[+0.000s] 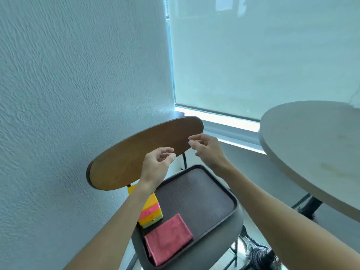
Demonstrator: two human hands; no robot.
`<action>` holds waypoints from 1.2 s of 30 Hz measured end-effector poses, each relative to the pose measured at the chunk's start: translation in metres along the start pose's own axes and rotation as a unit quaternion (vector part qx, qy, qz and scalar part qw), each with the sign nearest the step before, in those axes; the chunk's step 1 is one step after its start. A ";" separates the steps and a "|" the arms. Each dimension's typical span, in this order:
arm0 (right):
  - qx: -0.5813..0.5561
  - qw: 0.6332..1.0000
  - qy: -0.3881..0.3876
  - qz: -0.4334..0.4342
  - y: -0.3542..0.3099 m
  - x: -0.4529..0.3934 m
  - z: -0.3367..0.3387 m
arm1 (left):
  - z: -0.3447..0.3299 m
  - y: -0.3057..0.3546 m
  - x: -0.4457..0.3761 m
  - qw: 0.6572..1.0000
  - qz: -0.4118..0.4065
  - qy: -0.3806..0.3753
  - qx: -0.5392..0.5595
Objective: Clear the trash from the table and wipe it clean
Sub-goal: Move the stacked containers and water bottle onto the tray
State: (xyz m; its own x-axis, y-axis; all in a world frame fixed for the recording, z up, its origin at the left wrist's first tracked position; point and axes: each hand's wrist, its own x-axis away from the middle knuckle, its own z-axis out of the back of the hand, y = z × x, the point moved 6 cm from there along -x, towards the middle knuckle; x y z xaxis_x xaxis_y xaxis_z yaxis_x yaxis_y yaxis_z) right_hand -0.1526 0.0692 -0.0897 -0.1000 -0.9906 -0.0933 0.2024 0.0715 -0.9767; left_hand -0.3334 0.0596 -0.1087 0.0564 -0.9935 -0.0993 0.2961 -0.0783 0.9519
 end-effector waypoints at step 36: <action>0.096 0.928 0.356 -0.046 0.003 -0.023 0.510 | -0.469 0.245 -0.071 0.942 -0.129 -0.310 -0.023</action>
State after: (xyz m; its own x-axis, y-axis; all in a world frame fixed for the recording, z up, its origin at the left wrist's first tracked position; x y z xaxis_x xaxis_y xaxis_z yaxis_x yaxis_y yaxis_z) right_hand 0.3469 0.0325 0.0082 -0.7297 -0.6589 -0.1828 0.3248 -0.0988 -0.9406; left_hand 0.1822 0.1501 -0.0044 -0.5861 -0.8006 -0.1245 0.2653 -0.3348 0.9041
